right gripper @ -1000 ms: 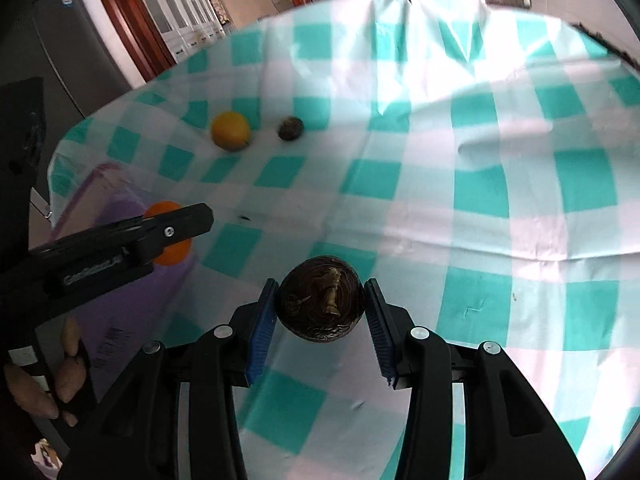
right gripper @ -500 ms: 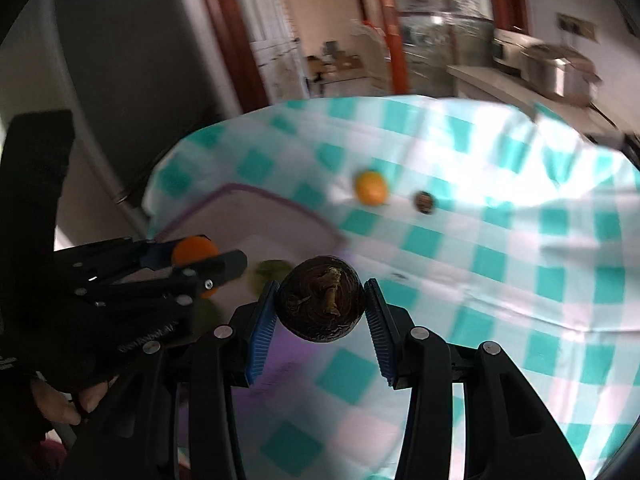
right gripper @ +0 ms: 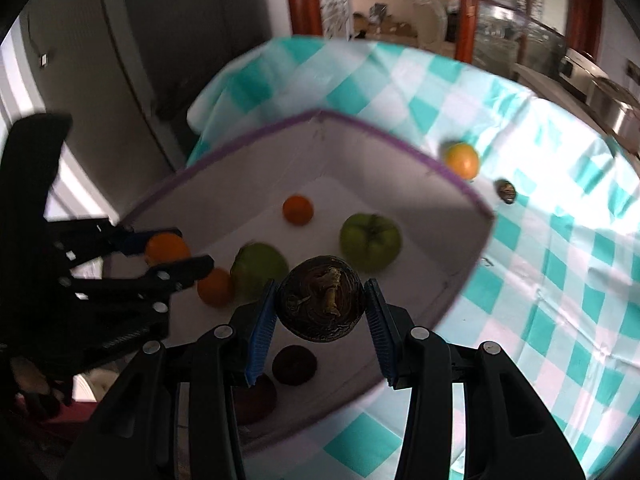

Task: Organize fruits
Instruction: 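Carry the tangerine and dark fruit over the box with both tools, then open both tools to drop the tangerine and dark fruit into the box, then move both tools back toward the yellow pear and last dark fruit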

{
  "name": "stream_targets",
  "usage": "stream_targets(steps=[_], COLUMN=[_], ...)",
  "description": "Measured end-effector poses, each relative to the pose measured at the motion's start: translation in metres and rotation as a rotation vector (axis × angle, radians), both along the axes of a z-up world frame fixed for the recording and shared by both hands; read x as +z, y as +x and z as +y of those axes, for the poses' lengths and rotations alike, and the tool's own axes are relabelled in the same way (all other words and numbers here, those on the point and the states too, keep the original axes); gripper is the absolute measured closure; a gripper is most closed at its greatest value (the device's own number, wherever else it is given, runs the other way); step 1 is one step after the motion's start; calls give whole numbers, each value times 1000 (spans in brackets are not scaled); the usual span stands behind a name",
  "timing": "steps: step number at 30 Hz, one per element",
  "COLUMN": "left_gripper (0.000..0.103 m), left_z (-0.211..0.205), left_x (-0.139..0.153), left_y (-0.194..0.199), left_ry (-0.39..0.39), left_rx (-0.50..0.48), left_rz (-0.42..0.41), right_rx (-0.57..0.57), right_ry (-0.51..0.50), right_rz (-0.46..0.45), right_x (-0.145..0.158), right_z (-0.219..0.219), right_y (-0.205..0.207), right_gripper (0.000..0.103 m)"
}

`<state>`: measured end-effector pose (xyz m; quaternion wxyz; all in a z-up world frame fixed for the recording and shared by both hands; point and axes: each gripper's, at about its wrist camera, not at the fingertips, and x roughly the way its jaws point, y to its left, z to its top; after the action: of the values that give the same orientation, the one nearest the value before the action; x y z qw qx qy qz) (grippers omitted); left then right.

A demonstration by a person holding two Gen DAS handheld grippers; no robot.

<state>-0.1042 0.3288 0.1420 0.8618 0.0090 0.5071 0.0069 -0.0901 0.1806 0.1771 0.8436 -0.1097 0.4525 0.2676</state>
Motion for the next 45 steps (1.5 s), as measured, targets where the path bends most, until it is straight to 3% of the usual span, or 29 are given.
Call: stream_targets(steps=[7, 17, 21, 23, 32, 35, 36, 37, 40, 45], left_gripper=[62, 61, 61, 55, 39, 16, 9, 7, 4, 2], left_z=[21, 24, 21, 20, 21, 21, 22, 22, 19, -12], left_x=[-16, -44, -46, -45, -36, -25, -20, -13, 3, 21], left_y=[1, 10, 11, 12, 10, 8, 6, 4, 0, 9], left_ry=[-6, 17, 14, 16, 40, 95, 111, 104, 70, 155], left_rx=[17, 16, 13, 12, 37, 89, 117, 141, 183, 175], left_rz=[44, 150, 162, 155, 124, 72, 41, -9, -112, -236], right_rx=[39, 75, 77, 71, 25, 22, 19, 10, -7, -54], right_ry=[-99, -223, -219, -205, -157, -135, -113, -77, 16, 166], right_rz=[101, 203, 211, 210, 187, 140, 125, 101, 29, -97], right_x=[-28, -63, -66, -64, -56, -44, -38, -30, -6, 34], right_z=[38, 58, 58, 57, 45, 36, 31, 23, 2, -40], right_y=[13, 19, 21, 22, 19, 13, 11, 8, 2, 19], right_gripper=[59, 59, 57, 52, 49, 48, 40, 34, 33, 26])
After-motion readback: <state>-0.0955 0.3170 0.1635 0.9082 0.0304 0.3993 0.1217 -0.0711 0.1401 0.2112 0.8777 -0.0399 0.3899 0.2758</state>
